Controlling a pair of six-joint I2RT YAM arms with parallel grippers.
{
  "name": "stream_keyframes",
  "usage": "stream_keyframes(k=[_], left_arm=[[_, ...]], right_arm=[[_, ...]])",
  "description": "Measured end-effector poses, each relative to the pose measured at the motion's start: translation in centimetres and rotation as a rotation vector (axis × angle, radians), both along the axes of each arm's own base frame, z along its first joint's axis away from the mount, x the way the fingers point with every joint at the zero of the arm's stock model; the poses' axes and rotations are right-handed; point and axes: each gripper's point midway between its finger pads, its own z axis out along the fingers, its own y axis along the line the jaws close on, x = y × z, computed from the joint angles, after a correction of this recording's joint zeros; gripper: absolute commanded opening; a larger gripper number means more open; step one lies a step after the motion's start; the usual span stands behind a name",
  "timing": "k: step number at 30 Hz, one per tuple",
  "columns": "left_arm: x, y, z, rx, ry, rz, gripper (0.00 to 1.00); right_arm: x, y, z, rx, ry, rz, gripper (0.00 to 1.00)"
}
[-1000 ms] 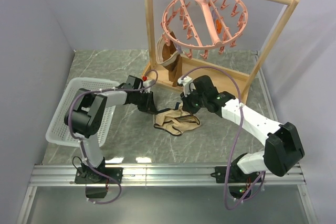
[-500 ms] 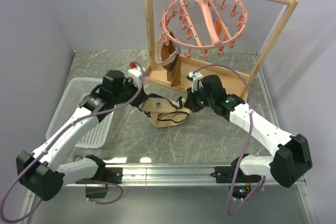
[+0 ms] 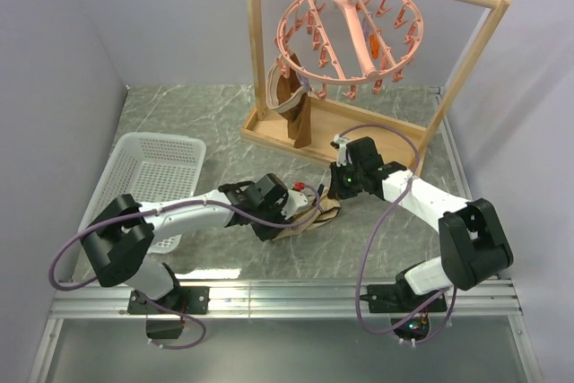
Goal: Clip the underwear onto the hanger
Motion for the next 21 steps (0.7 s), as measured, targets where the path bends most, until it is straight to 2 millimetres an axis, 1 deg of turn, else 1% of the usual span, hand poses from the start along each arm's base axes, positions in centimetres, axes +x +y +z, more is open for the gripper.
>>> stream_keyframes(k=[1, 2, 3, 6, 8, 9, 11, 13, 14, 15, 16, 19, 21], left_arm=[[-0.3, -0.4, 0.0, -0.01, 0.005, -0.019, 0.38], [-0.4, -0.8, 0.2, -0.029, 0.006, -0.037, 0.46], [-0.4, -1.4, 0.7, -0.064, 0.002, -0.055, 0.48], [-0.2, -2.4, 2.3, -0.132, -0.018, -0.088, 0.52], [0.4, -2.6, 4.2, -0.198, -0.027, -0.083, 0.52], [1.0, -2.4, 5.1, -0.226, -0.033, -0.064, 0.51], [3.2, -1.6, 7.3, -0.284, -0.057, 0.003, 0.51], [5.5, -0.5, 9.0, -0.316, -0.092, 0.084, 0.51], [6.3, 0.0, 9.4, -0.322, -0.105, 0.114, 0.51], [6.7, 0.4, 9.6, -0.323, -0.11, 0.138, 0.51], [6.7, 0.6, 9.5, -0.317, -0.102, 0.152, 0.51], [6.1, 0.8, 8.5, -0.29, -0.056, 0.18, 0.51], [5.8, 0.8, 7.3, -0.266, -0.01, 0.206, 0.5]], right_arm=[[0.0, 0.0, 0.0, 0.0, -0.001, 0.002, 0.0], [0.0, 0.0, -0.1, 0.0, -0.001, 0.005, 0.0], [0.1, 0.0, -0.1, 0.0, -0.002, 0.008, 0.0], [0.0, 0.0, -0.6, -0.005, 0.011, 0.012, 0.0], [-0.1, 0.0, -1.0, -0.013, 0.023, 0.015, 0.0], [-0.1, -0.1, -1.1, -0.014, 0.025, 0.016, 0.0], [-0.1, -0.1, -1.1, -0.014, 0.023, 0.019, 0.0], [-0.1, 0.0, -1.1, -0.015, 0.022, 0.022, 0.0], [-0.1, -0.1, -1.1, -0.015, 0.021, 0.024, 0.0], [-0.1, -0.1, -1.1, -0.016, 0.02, 0.024, 0.0], [-0.1, -0.1, -1.1, -0.016, 0.02, 0.025, 0.0], [-0.1, -0.1, -1.1, -0.016, 0.019, 0.025, 0.0], [-0.1, -0.1, -1.1, -0.017, 0.019, 0.027, 0.0]])
